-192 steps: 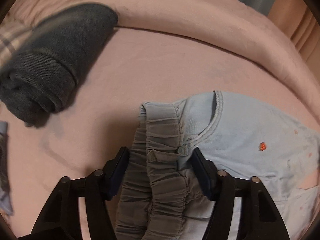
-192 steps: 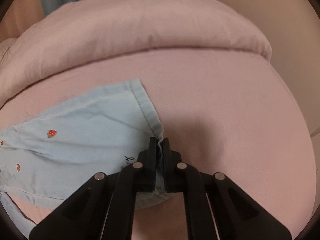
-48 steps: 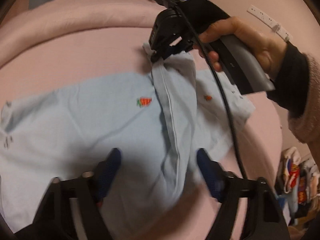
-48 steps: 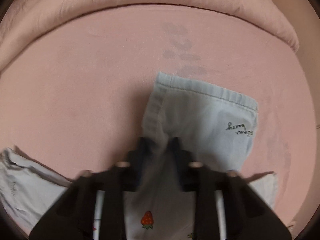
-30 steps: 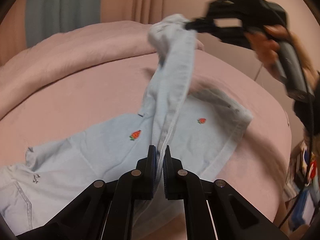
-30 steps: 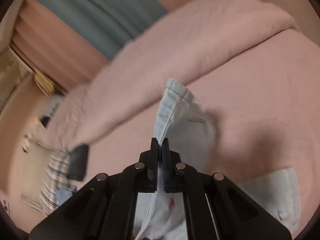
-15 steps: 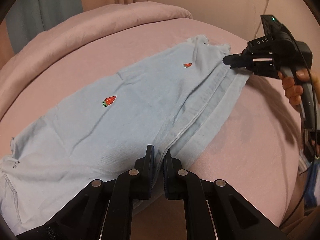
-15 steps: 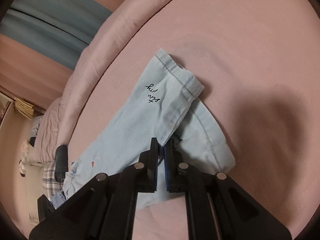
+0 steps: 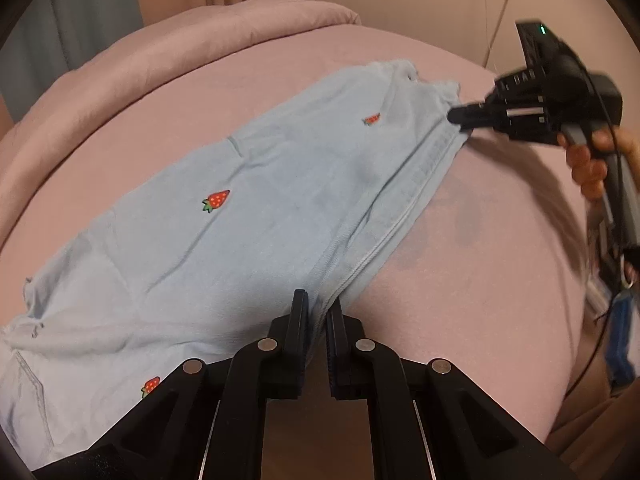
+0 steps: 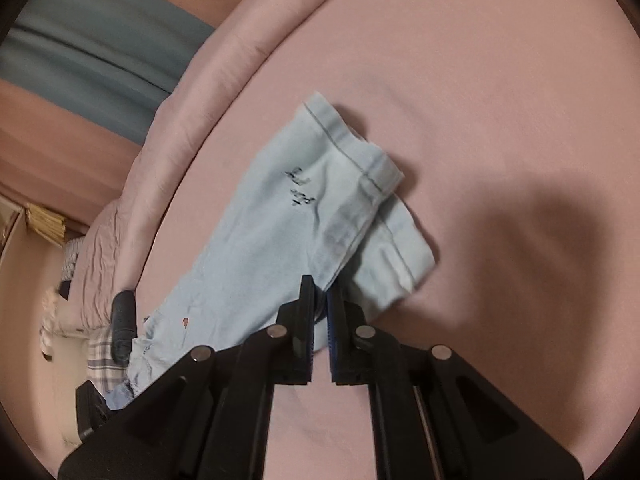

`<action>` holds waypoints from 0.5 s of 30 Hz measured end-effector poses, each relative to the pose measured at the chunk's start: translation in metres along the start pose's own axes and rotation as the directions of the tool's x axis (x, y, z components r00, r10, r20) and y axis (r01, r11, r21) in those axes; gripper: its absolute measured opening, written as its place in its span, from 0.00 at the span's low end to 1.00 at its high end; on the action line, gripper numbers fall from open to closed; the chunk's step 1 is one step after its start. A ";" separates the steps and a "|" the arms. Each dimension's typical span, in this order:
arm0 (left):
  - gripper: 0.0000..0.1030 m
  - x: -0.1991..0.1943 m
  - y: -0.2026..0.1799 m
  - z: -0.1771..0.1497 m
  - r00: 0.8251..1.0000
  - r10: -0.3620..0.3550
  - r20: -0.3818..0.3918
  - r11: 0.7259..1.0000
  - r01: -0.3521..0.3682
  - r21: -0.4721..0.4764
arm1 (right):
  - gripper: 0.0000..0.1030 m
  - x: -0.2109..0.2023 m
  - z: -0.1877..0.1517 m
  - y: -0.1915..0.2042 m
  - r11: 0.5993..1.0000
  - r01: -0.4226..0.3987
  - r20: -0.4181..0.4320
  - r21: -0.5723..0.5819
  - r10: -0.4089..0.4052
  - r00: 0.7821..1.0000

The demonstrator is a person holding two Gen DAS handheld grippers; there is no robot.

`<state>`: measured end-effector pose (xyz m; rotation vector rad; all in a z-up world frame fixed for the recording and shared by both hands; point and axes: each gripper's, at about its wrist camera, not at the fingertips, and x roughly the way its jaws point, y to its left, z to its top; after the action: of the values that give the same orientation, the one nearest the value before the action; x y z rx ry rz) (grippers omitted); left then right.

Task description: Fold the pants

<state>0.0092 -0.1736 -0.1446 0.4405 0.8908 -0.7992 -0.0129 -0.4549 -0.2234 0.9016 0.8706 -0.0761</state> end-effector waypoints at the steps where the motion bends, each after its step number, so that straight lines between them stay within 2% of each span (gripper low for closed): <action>1: 0.06 -0.004 0.000 -0.002 1.000 -0.010 0.000 1.000 0.010 -0.018 | 0.07 -0.002 0.000 0.000 1.000 0.002 0.002 -0.001 -0.002 1.000; 3: 0.06 -0.002 0.003 0.002 1.000 -0.013 0.006 0.999 0.013 -0.040 | 0.07 -0.004 -0.002 0.002 1.000 -0.013 0.005 0.007 0.013 1.000; 6: 0.06 -0.002 0.007 -0.022 1.000 -0.021 0.014 0.998 0.022 -0.057 | 0.06 -0.011 -0.006 0.009 0.999 -0.034 0.020 -0.005 0.034 0.999; 7: 0.06 0.005 0.011 -0.019 1.000 -0.024 0.011 0.998 0.024 -0.063 | 0.06 -0.013 -0.008 0.006 0.999 -0.033 0.020 -0.015 0.033 0.999; 12: 0.06 0.037 0.035 -0.023 0.999 -0.027 -0.034 0.996 0.024 -0.085 | 0.08 0.011 -0.010 -0.012 1.000 0.016 -0.061 0.009 -0.015 0.998; 13: 0.06 0.033 0.035 -0.024 0.998 -0.044 -0.034 0.994 0.041 -0.100 | 0.15 0.011 -0.009 -0.013 1.000 0.002 -0.060 0.024 0.000 0.998; 14: 0.06 0.032 0.038 -0.026 0.997 -0.065 -0.035 0.991 0.060 -0.119 | 0.33 0.006 -0.007 -0.013 0.999 -0.018 -0.053 0.037 0.020 0.998; 15: 0.06 0.034 0.045 -0.025 0.996 -0.083 -0.038 0.987 0.077 -0.139 | 0.46 0.001 -0.006 -0.015 0.998 -0.033 -0.043 0.044 0.035 0.998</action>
<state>0.0437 -0.1439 -0.1863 0.3033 1.0031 -0.7982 -0.0218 -0.4601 -0.2355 0.9610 0.8969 -0.0458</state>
